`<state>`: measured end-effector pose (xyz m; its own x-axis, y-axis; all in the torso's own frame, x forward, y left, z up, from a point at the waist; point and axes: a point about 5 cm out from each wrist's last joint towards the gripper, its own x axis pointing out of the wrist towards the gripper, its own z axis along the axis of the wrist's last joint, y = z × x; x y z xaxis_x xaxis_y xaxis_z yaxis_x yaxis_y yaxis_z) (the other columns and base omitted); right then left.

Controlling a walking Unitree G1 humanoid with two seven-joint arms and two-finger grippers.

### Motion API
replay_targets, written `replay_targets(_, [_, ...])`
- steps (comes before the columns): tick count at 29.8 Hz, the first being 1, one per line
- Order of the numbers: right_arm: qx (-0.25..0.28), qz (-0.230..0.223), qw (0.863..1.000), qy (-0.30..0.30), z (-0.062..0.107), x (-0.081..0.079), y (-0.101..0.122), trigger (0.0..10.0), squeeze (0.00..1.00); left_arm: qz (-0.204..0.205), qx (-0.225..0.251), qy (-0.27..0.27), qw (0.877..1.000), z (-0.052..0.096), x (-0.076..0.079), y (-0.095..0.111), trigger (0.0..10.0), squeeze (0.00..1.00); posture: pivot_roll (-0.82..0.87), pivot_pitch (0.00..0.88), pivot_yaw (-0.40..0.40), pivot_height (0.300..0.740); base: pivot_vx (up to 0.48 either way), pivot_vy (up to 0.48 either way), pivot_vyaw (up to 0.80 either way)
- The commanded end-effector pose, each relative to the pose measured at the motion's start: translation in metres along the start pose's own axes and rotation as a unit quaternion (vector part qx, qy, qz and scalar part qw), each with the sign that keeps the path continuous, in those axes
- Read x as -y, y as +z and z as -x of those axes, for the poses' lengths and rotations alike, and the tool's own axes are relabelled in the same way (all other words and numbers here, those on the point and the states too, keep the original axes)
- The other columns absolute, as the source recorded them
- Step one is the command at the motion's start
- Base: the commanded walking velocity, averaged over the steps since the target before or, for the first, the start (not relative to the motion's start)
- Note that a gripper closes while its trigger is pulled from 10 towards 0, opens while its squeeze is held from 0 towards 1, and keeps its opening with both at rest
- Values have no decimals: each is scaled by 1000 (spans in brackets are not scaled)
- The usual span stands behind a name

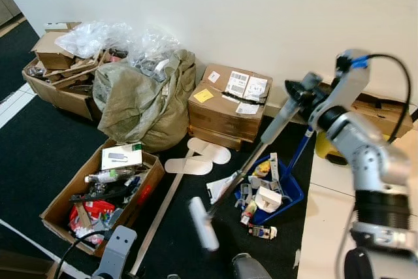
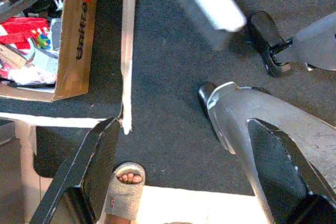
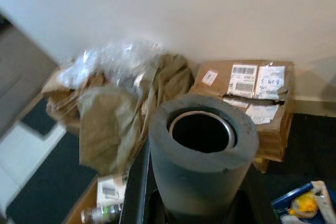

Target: Sweep floor

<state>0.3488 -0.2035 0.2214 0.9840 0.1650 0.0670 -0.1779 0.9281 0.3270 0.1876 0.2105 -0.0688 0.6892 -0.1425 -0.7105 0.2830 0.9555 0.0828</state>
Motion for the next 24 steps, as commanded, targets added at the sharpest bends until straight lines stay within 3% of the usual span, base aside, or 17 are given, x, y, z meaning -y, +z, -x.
replay_targets(1, [40, -5, 999, -30, 3, 2, 2, 10000, 0, 3, -21, 0, 1000, 6, -3, -14, 10000, 0, -58, 203, 97, 740, 0, 0, 0])
replay_targets(5, [61, -33, 996, -57, 3, -9, -18, 10000, 0, -3, -24, -2, 1000, 10, -5, -20, 10000, 0, -39, 228, 105, 740, 0, 0, 0])
replay_targets(8, [60, -13, 995, -83, 2, -17, -33, 10000, 0, -6, -24, -5, 1000, 13, -6, -24, 10000, 0, -29, 251, 107, 740, 0, 0, 0])
replay_targets(10, [60, -13, 995, -83, 2, -17, -33, 10000, 0, -6, -24, -5, 1000, 13, -6, -24, 10000, 0, -29, 251, 107, 740, 0, 0, 0])
replay_targets(16, [19, 19, 991, -135, 1, -18, -65, 10000, 0, -11, -20, -12, 1000, 17, -7, -28, 10000, 0, 1, 286, 111, 740, 0, 0, 0])
replay_targets(24, [31, 51, 982, -180, 4, -12, -73, 10000, 0, -21, -11, -19, 1000, 21, -10, -29, 10000, 0, 25, 312, 123, 740, 0, 0, 0])
